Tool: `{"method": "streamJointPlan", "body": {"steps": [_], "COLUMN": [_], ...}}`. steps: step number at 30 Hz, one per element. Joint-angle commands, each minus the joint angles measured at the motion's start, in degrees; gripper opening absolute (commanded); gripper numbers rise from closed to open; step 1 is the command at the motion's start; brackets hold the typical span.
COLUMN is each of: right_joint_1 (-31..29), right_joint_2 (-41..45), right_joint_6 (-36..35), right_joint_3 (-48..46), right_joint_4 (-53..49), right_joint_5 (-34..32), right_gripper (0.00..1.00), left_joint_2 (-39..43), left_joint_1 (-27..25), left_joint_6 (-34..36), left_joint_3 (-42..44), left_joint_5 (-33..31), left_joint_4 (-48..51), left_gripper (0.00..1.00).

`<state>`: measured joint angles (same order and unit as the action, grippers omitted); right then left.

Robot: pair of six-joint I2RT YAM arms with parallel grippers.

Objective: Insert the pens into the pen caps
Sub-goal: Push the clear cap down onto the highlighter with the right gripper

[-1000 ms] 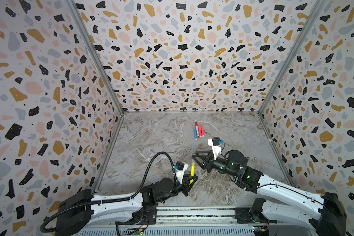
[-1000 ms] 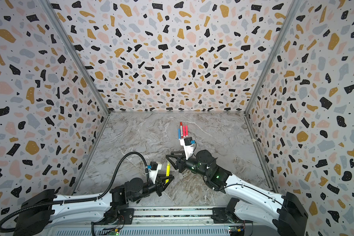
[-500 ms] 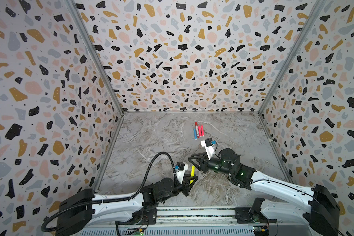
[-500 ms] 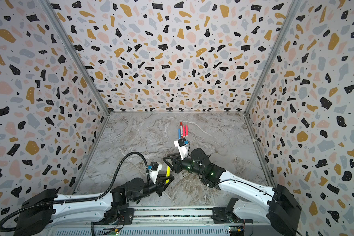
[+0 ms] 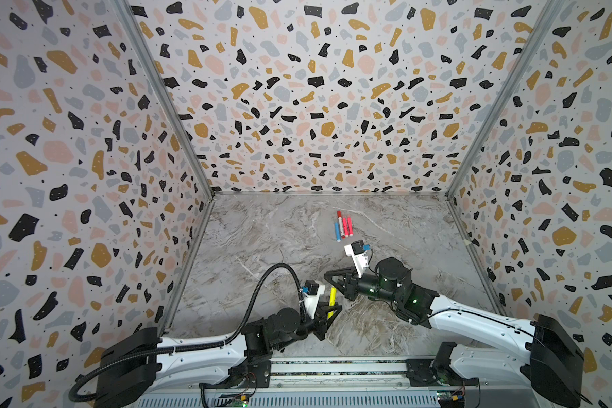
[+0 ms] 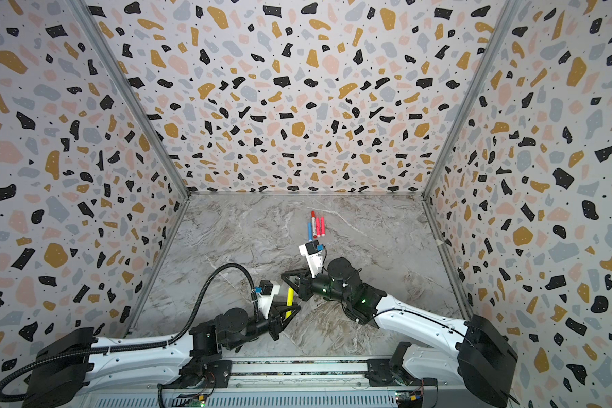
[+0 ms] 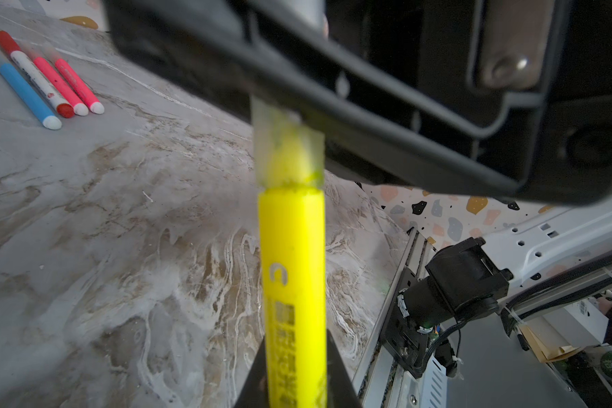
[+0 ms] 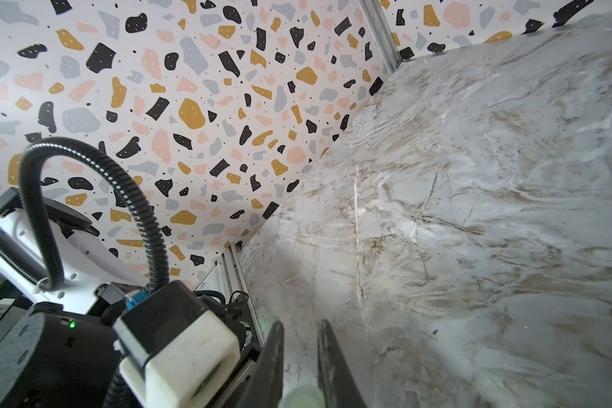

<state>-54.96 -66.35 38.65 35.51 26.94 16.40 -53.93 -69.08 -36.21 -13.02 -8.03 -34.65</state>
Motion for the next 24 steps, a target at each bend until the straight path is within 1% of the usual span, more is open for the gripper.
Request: {"method": "streamJointPlan", "body": {"steps": [1,5,8,14,19,21,24], "right_joint_1": [-3.75,-10.69,-14.95,-20.74,-22.00,-21.95,-20.26], "right_joint_2": [-2.42,-6.40,-8.88,-12.93,-13.96,-12.68,-8.71], "right_joint_6": [1.61,4.14,7.47,13.55,14.16,12.75,8.90], "right_joint_3": [-4.27,-7.34,-9.14,-12.18,-12.58,-11.86,-8.85], "right_joint_4": [-0.04,0.54,0.26,0.92,1.19,0.39,-4.42], "right_joint_5": [-2.04,-7.98,-12.72,-16.70,-16.40,-17.20,-18.76], "right_gripper": [0.00,0.00,0.00,0.00,0.00,0.00,0.00], "left_joint_2": [3.08,6.14,8.58,14.28,17.17,16.75,15.61], "left_joint_1": [0.35,0.85,2.28,7.19,9.30,9.49,9.45], "left_joint_6": [-0.46,0.66,1.04,0.60,0.86,1.17,0.52], "left_joint_3": [0.23,-0.16,-0.51,-0.39,-0.78,-0.96,0.31], "left_joint_5": [-3.00,-4.40,-4.39,-1.78,-0.68,-0.66,0.33], "left_joint_4": [-6.44,-6.15,-5.98,-6.13,-4.30,-2.84,-3.18], "left_gripper": [0.00,0.00,0.00,0.00,0.00,0.00,0.00]}}
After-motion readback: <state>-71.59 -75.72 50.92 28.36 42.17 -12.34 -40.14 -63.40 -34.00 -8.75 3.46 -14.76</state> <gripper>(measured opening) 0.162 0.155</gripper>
